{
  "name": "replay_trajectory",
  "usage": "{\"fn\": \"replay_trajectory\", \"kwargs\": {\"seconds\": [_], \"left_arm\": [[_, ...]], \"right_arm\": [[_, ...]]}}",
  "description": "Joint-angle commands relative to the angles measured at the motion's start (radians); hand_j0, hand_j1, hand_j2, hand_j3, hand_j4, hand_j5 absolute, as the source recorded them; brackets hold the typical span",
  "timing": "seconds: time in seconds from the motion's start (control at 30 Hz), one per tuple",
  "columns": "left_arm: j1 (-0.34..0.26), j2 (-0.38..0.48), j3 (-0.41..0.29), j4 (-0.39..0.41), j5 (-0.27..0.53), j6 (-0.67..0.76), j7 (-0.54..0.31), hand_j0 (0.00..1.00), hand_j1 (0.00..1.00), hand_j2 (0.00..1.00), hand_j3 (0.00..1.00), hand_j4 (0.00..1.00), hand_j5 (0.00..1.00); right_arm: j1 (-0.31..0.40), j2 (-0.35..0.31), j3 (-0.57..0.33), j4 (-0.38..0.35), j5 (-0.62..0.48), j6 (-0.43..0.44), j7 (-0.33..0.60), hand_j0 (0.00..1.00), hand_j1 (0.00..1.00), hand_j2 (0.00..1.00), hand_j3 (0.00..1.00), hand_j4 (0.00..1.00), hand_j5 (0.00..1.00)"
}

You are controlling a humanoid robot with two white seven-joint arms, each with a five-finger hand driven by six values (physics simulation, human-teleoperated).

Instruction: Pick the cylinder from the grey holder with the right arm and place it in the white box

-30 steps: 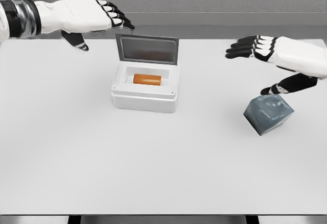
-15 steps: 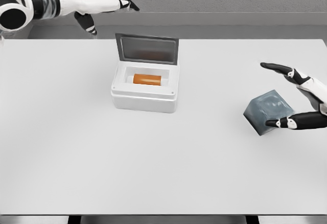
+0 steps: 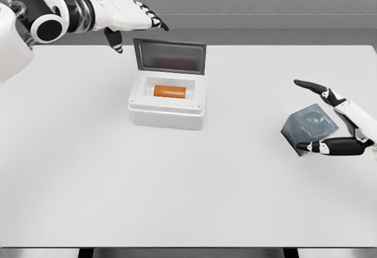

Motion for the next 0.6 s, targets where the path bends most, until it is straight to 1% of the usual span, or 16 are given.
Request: {"fn": "replay_trajectory", "kwargs": {"seconds": [0.0,0.23,0.3,0.37,0.4,0.47,0.57], "left_arm": [[0.0,-0.012,-0.009,0.015,-0.007,-0.001,0.0,1.0,1.0,1.0,1.0,1.0,1.0],[0.0,-0.018,-0.043,0.015,-0.008,-0.006,0.0,1.0,1.0,1.0,1.0,1.0,1.0],[0.0,-0.016,-0.043,0.015,-0.042,-0.006,0.0,1.0,1.0,1.0,1.0,1.0,1.0],[0.0,-0.007,-0.05,0.015,-0.044,-0.009,0.0,1.0,1.0,1.0,1.0,1.0,1.0],[0.0,-0.003,-0.061,0.015,-0.045,-0.022,0.0,1.0,1.0,1.0,1.0,1.0,1.0],[0.0,0.013,-0.06,0.014,-0.059,-0.053,0.0,1.0,1.0,1.0,1.0,1.0,1.0],[0.002,0.028,-0.058,0.003,-0.058,-0.108,0.0,1.0,1.0,1.0,1.0,1.0,1.0]], "right_arm": [[0.0,0.006,-0.002,0.001,0.061,0.002,0.0,1.0,1.0,1.0,1.0,1.0,1.0],[-0.002,0.006,-0.002,0.003,0.068,0.002,0.0,1.0,1.0,1.0,1.0,1.0,1.0],[-0.003,0.006,0.0,0.004,0.068,0.002,0.0,1.0,1.0,1.0,1.0,1.0,1.0],[-0.003,0.007,0.0,0.004,0.068,0.002,0.0,1.0,1.0,1.0,1.0,1.0,1.0],[-0.003,0.007,0.0,0.004,0.068,0.002,0.0,1.0,1.0,1.0,1.0,1.0,1.0],[-0.003,0.007,0.0,0.003,0.068,0.002,0.0,1.0,1.0,1.0,1.0,1.0,1.0],[-0.003,0.007,0.0,0.004,0.068,0.002,0.0,1.0,1.0,1.0,1.0,1.0,1.0]]}}
